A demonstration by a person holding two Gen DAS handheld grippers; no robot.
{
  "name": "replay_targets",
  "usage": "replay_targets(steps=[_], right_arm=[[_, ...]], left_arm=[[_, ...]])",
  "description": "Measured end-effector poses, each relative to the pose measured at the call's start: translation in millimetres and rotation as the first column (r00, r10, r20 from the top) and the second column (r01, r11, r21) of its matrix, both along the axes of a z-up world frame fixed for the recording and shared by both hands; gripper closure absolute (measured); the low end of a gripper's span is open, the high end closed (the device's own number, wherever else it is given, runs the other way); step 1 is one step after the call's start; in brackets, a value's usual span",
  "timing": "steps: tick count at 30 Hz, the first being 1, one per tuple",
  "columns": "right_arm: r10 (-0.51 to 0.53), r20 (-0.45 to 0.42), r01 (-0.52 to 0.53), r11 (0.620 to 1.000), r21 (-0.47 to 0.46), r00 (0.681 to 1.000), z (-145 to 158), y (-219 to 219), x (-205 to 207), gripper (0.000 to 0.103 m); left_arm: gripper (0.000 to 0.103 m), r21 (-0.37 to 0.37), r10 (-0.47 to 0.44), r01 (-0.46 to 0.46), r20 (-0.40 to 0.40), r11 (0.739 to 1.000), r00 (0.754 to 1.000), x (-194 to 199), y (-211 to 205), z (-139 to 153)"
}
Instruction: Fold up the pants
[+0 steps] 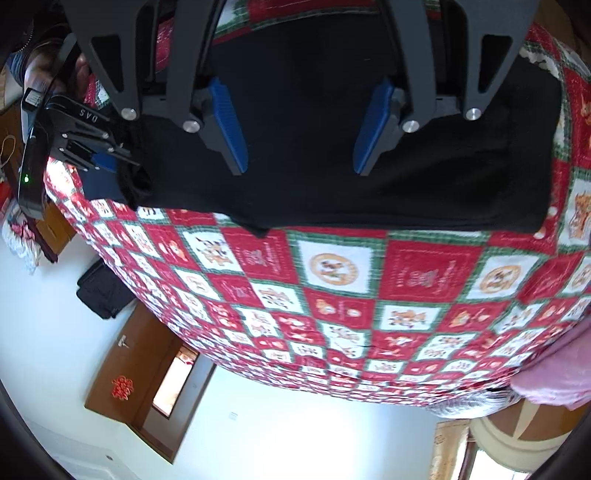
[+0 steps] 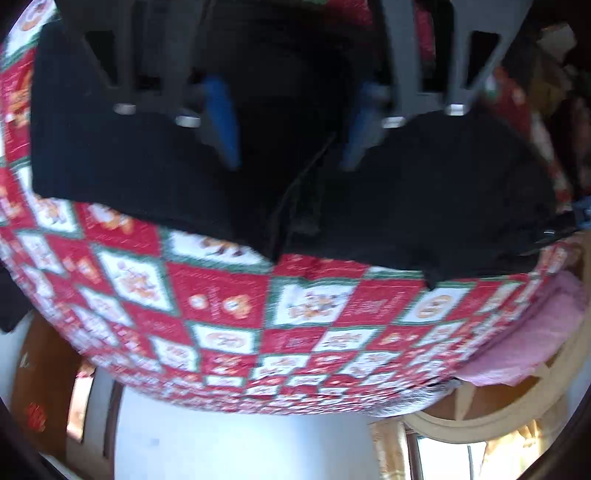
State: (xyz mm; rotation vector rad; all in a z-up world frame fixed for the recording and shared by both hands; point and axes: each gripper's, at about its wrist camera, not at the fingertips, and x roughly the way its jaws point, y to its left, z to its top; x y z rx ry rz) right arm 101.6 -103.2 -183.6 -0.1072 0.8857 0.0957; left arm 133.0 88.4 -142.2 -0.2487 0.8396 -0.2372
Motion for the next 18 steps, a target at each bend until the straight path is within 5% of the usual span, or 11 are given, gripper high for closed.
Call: replay_targets(steps=[1,7,11,12,13,15,18], right_arm=[[0.007,0.006,-0.007,1.000,-0.001,1.000,3,2,-2,0.086],[0.042,0.006,-0.042,0.999,0.012,0.999,6,16,0,0.089],[0.095,-0.008,-0.095,0.986,-0.136,0.995,-7,34,2,0.087],[0.105,-0.009,-0.106,0.981,-0.160,0.994,-6,38,0,0.080],[0.124,-0.016,-0.124,0.978,-0.165,0.992,-4,40,-3,0.061],[0.161,-0.035,-0.163,0.982,-0.097,0.986,0,35,-10,0.041],[0.220,-0.040,-0.217,0.975,0.056,0.975,5,21,-25,0.041]], left_arm=[[0.041,-0.008,0.011,-0.011,0.001,1.000,1.000,-1,6,0],[0.041,-0.018,0.085,-0.084,0.021,0.996,0.996,0,40,4],[0.036,0.045,0.123,-0.125,0.037,0.991,0.992,0,57,5],[0.035,0.052,0.135,-0.137,0.038,0.989,0.990,0,63,4],[0.035,0.060,0.147,-0.149,0.034,0.987,0.989,1,70,2],[0.034,0.074,0.173,-0.175,0.034,0.982,0.984,-1,83,-2],[0.034,0.095,0.206,-0.206,0.009,0.974,0.979,-5,104,-17]])
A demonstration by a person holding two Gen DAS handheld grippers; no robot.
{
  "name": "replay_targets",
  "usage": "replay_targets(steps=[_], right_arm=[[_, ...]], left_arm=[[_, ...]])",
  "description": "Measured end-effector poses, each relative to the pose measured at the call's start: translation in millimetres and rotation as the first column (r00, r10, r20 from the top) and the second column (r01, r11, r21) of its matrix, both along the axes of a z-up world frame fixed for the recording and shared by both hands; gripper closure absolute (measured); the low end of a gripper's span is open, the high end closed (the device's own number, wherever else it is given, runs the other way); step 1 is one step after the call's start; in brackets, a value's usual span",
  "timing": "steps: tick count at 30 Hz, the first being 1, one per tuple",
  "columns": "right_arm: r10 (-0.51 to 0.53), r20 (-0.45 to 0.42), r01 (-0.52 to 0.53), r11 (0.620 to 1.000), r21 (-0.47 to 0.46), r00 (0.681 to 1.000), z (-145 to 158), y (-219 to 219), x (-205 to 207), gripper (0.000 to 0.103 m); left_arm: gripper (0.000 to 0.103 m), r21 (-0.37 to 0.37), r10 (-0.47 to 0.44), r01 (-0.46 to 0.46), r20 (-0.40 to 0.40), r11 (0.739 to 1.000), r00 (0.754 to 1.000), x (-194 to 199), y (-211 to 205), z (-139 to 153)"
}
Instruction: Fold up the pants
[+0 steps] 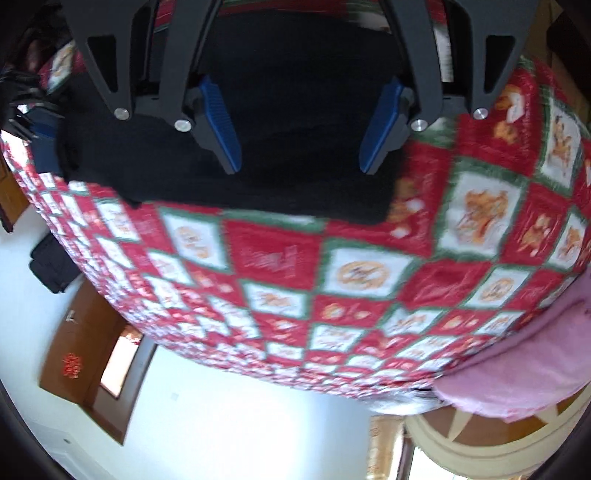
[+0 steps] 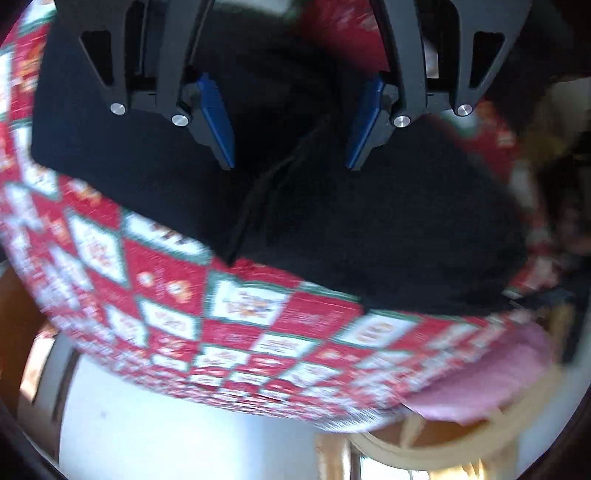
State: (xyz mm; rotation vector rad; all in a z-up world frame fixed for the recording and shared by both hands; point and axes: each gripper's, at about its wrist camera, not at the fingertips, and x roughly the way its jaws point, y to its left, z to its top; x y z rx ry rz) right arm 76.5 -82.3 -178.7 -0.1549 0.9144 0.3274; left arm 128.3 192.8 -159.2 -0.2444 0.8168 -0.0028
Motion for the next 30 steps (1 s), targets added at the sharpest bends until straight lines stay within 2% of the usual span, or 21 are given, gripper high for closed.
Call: replay_targets(steps=[2,4,6,8,11,13,18,20,22,24,26,28,30], right_arm=[[-0.009,-0.005,0.009,1.000,-0.005,1.000,-5,-5,-4,0.041],[-0.021,0.011,0.021,1.000,0.008,1.000,-10,-13,-8,0.041],[-0.030,0.015,0.029,0.998,0.051,0.999,-11,-21,-10,0.041],[-0.035,0.028,0.033,0.997,0.073,0.999,-9,-24,-12,0.041],[-0.032,0.058,0.027,0.996,0.086,0.998,-6,-24,-14,0.041],[-0.031,0.056,0.026,0.996,0.087,0.998,-7,-24,-12,0.041],[-0.029,0.058,0.024,0.997,0.078,0.998,-11,-22,-13,0.041],[-0.029,0.061,0.024,0.996,0.082,0.998,-11,-23,-13,0.041],[-0.031,0.061,0.026,0.996,0.083,0.998,-11,-23,-13,0.041],[-0.032,0.062,0.027,0.996,0.084,0.998,-11,-24,-13,0.041],[-0.033,0.062,0.027,0.996,0.084,0.998,-12,-24,-12,0.041],[-0.032,0.067,0.026,0.996,0.082,0.997,-13,-24,-13,0.041],[-0.030,0.070,0.024,0.997,0.077,0.997,-14,-23,-13,0.041]], left_arm=[[0.036,-0.044,0.007,-0.008,-0.013,0.999,1.000,-3,14,-11],[0.037,-0.080,0.000,0.002,0.025,0.997,1.000,-7,20,-12],[0.047,-0.094,0.009,-0.005,0.033,0.996,0.999,-7,25,-11],[0.047,-0.095,0.034,-0.029,0.048,0.995,0.998,-9,31,-9],[0.047,-0.079,0.047,-0.046,0.012,0.996,0.999,-8,34,-18],[0.045,-0.084,0.025,-0.025,-0.003,0.996,1.000,-7,34,-28],[0.043,-0.094,0.005,-0.002,0.033,0.996,0.999,-8,37,-32],[0.048,-0.104,-0.005,0.010,0.040,0.995,0.999,-9,38,-32],[0.055,-0.086,-0.015,0.018,0.034,0.996,0.999,-10,34,-29],[0.066,-0.037,-0.027,0.029,0.034,0.999,0.999,-11,27,-23],[0.069,0.016,-0.032,0.032,0.039,0.999,0.999,-12,22,-20],[0.067,0.013,-0.034,0.033,0.046,0.999,0.998,-10,24,-22],[0.045,-0.061,-0.003,0.006,0.049,0.998,0.999,-9,36,-30]])
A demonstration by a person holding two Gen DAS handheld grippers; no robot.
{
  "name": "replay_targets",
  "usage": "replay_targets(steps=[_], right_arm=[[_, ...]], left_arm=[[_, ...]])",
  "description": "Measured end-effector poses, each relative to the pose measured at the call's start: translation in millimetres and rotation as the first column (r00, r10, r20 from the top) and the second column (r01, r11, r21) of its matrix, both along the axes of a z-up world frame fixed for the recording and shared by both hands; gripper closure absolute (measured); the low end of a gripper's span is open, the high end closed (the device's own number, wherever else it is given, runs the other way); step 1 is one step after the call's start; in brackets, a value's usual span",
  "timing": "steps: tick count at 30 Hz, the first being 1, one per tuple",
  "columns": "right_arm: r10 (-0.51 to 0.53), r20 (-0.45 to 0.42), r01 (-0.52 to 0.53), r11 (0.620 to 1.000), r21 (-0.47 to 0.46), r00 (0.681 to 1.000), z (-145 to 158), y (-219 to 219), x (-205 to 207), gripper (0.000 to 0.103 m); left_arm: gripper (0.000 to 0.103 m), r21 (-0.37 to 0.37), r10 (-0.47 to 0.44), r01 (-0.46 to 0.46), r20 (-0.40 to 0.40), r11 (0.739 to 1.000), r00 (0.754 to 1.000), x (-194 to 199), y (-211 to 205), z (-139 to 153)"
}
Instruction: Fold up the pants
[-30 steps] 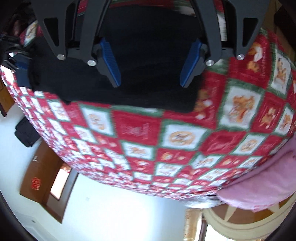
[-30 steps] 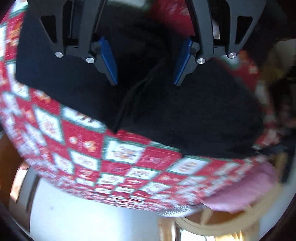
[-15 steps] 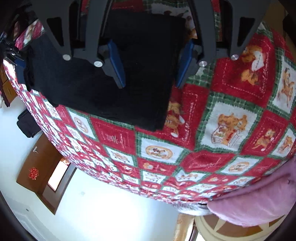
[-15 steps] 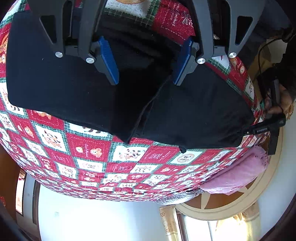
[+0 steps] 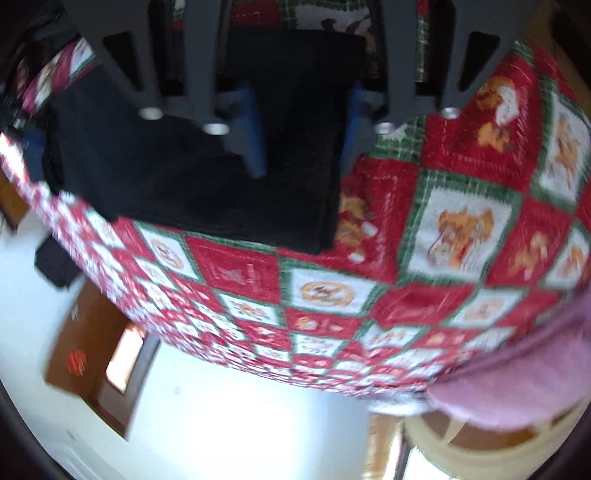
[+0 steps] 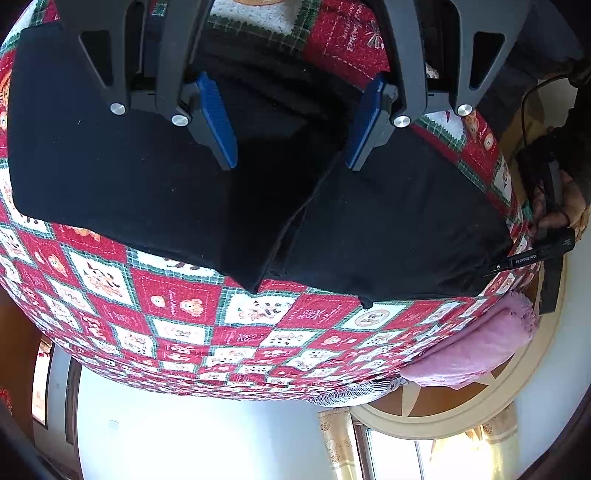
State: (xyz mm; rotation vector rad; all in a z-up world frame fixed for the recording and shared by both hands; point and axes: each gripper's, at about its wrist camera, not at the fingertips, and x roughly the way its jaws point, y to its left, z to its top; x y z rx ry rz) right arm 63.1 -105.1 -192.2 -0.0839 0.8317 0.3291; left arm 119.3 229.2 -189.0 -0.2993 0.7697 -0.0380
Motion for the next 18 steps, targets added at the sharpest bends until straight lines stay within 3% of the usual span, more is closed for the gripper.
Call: replay_targets(steps=[2,5,7,8,9,18], right_arm=[[0.000,0.002,0.000,1.000,-0.002,1.000,0,1,0,0.040],[-0.001,0.002,0.001,1.000,0.001,1.000,0,0,0,0.040],[-0.003,0.001,0.003,1.000,0.006,1.000,0,0,0,0.040],[-0.003,0.002,0.003,1.000,0.009,1.000,1,0,0,0.040],[-0.005,0.003,0.005,1.000,0.012,1.000,1,0,0,0.040],[-0.029,0.022,0.028,0.999,0.034,0.999,10,-9,0,0.040]], left_arm=[[0.042,-0.070,-0.014,0.015,0.015,0.997,1.000,0,7,-7],[0.049,0.005,-0.055,0.055,0.012,0.998,0.998,-1,-4,-4],[0.063,-0.014,-0.076,0.076,0.012,0.997,0.997,-2,-3,-1],[0.082,-0.039,-0.087,0.087,0.015,0.995,0.996,-2,-2,1],[0.083,-0.078,-0.097,0.098,0.017,0.992,0.995,-3,1,4],[0.084,-0.202,-0.091,0.099,0.047,0.974,0.995,-12,5,21]])
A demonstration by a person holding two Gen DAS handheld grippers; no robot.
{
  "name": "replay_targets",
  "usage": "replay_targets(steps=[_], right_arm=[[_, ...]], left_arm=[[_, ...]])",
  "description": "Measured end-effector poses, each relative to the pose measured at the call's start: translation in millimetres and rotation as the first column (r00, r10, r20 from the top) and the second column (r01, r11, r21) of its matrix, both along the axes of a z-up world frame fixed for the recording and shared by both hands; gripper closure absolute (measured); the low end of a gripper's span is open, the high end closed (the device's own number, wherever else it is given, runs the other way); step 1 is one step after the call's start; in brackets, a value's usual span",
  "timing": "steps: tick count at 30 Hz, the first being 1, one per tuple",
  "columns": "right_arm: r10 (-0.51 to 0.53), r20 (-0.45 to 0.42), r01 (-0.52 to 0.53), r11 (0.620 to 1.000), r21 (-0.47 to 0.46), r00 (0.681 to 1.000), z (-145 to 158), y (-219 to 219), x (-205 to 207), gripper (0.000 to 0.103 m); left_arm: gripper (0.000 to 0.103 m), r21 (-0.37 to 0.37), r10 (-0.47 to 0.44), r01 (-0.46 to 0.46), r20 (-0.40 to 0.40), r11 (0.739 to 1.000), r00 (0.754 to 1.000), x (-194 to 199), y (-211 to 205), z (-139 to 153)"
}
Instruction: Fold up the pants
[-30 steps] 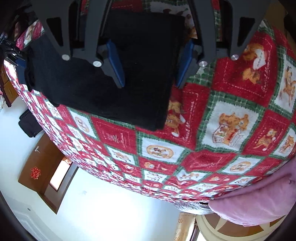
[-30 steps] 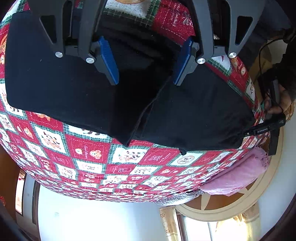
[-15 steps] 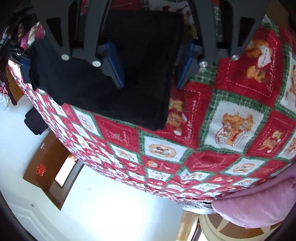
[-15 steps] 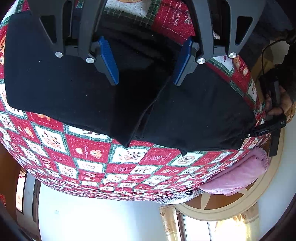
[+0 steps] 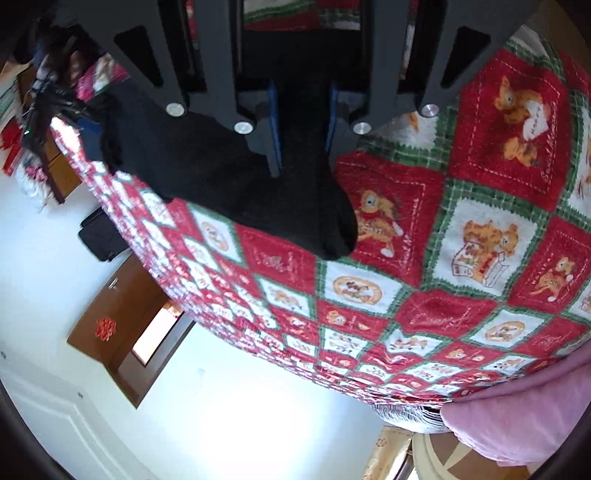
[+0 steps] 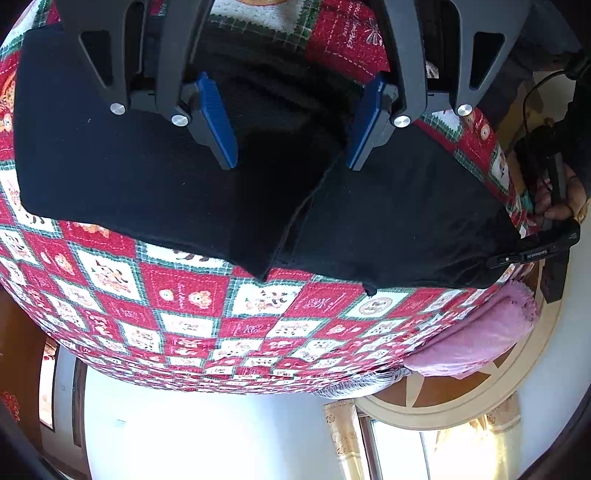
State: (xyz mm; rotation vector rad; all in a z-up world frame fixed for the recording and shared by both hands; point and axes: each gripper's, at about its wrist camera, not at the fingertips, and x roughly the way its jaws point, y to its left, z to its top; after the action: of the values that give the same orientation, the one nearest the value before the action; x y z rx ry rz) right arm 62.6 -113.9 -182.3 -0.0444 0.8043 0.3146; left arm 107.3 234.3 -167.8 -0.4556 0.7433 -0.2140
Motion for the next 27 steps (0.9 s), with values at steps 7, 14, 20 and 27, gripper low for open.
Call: replay_targets(steps=[7,14,20,27], right_arm=[[-0.031,0.022,0.030,0.999,0.022,0.999,14,-11,0,0.040],[-0.063,0.052,0.061,0.997,0.040,0.997,30,-28,-2,0.040],[-0.101,0.060,0.098,0.994,0.053,0.993,41,-52,-5,0.040],[-0.173,0.077,0.168,0.984,0.062,0.982,49,-89,-14,0.040]], left_arm=[[0.084,-0.116,-0.059,0.068,0.077,0.991,0.995,-10,-14,38],[0.084,-0.185,-0.112,0.131,0.109,0.974,0.988,-11,-46,66],[0.084,-0.196,-0.216,0.250,0.179,0.948,0.960,-6,-95,97],[0.084,-0.162,-0.396,0.433,0.218,0.887,0.892,8,-175,123]])
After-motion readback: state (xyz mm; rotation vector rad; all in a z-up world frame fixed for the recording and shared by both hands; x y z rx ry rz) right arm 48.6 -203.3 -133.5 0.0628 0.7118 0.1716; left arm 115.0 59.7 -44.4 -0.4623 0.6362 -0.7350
